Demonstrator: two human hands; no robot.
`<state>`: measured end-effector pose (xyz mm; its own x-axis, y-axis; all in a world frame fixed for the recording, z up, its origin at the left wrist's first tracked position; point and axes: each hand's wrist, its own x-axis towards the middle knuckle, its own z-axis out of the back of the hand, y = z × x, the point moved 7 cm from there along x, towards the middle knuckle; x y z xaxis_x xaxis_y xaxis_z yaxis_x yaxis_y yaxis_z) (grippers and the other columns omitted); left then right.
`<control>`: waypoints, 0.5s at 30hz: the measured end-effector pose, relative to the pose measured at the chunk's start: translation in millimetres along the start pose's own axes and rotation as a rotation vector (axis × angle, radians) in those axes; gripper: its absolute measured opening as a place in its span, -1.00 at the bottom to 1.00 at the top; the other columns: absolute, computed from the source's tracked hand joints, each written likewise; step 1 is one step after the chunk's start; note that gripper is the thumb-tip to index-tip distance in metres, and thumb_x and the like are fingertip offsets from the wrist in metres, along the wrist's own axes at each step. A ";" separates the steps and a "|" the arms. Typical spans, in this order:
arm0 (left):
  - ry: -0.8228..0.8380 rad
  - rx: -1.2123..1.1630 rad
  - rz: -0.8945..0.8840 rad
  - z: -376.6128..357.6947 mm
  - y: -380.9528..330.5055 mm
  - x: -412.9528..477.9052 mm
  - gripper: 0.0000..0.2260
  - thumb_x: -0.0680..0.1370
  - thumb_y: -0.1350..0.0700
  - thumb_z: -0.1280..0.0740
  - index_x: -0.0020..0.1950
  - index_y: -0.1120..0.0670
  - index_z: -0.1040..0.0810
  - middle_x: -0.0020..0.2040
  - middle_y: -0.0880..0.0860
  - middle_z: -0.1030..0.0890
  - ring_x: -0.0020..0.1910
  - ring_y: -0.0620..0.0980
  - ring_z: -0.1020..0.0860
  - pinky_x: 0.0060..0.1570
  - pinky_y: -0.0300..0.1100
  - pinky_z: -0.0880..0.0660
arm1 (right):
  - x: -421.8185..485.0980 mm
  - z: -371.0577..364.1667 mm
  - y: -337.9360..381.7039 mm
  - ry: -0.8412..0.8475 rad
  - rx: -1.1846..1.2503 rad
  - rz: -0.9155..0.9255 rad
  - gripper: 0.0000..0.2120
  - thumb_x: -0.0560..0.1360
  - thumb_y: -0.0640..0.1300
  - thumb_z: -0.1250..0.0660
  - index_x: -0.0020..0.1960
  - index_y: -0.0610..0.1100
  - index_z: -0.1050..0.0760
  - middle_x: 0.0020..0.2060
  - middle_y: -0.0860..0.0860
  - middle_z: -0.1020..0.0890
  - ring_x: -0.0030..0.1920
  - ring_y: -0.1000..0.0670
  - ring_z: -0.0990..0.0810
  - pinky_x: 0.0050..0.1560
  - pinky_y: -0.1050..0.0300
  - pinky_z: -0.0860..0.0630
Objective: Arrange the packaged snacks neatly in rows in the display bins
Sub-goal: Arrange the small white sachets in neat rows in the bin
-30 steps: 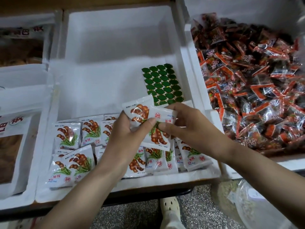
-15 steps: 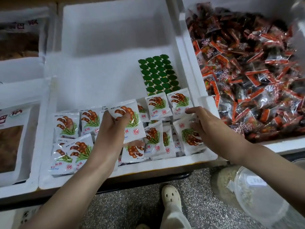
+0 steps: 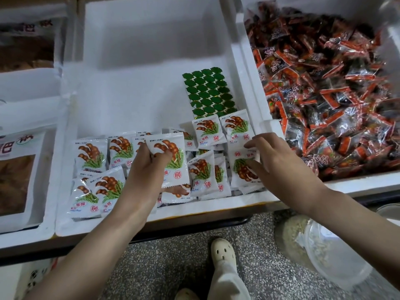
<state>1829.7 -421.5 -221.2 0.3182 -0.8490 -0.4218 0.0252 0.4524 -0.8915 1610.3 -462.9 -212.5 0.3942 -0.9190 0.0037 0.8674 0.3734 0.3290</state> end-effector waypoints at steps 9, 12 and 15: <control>-0.019 0.494 -0.241 12.3 -6.8 -0.6 -0.75 0.54 0.02 -0.31 -0.12 0.13 -0.30 -0.42 -0.02 -0.22 -0.57 -0.16 -0.25 -0.53 -0.33 -0.20 | -5.3 -11.1 18.3 0.066 -0.106 0.236 -0.61 0.35 -0.11 -0.49 0.15 -0.14 -0.54 0.07 -0.07 -0.60 0.07 -0.15 -0.57 0.03 -0.06 -0.54; 0.030 0.555 -0.292 2.6 -3.3 -2.0 -0.69 0.56 0.04 -0.31 -0.24 0.04 -0.21 -0.41 -0.03 -0.21 -0.55 -0.21 -0.30 -0.51 -0.34 -0.23 | -1.4 -0.1 28.8 0.002 0.002 0.217 -0.70 0.46 -0.09 -0.32 0.17 -0.15 -0.51 0.05 -0.04 -0.59 0.06 -0.10 -0.56 0.06 0.06 -0.49; 0.025 0.626 -0.345 -2.4 -1.5 -4.7 -0.75 0.55 0.03 -0.31 -0.19 0.01 -0.25 -0.35 -0.07 -0.31 -0.43 -0.22 -0.36 -0.42 -0.39 -0.29 | 13.0 6.0 47.3 -0.037 0.087 0.202 -0.63 0.53 -0.03 -0.25 0.29 -0.15 -0.43 0.13 -0.05 -0.54 0.15 -0.05 -0.49 0.16 0.18 -0.38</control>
<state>1825.9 -418.9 -218.3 0.1725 -0.9746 -0.1431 0.6623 0.2223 -0.7155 1654.6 -457.9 -191.3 0.5447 -0.8311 0.1122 0.7415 0.5397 0.3986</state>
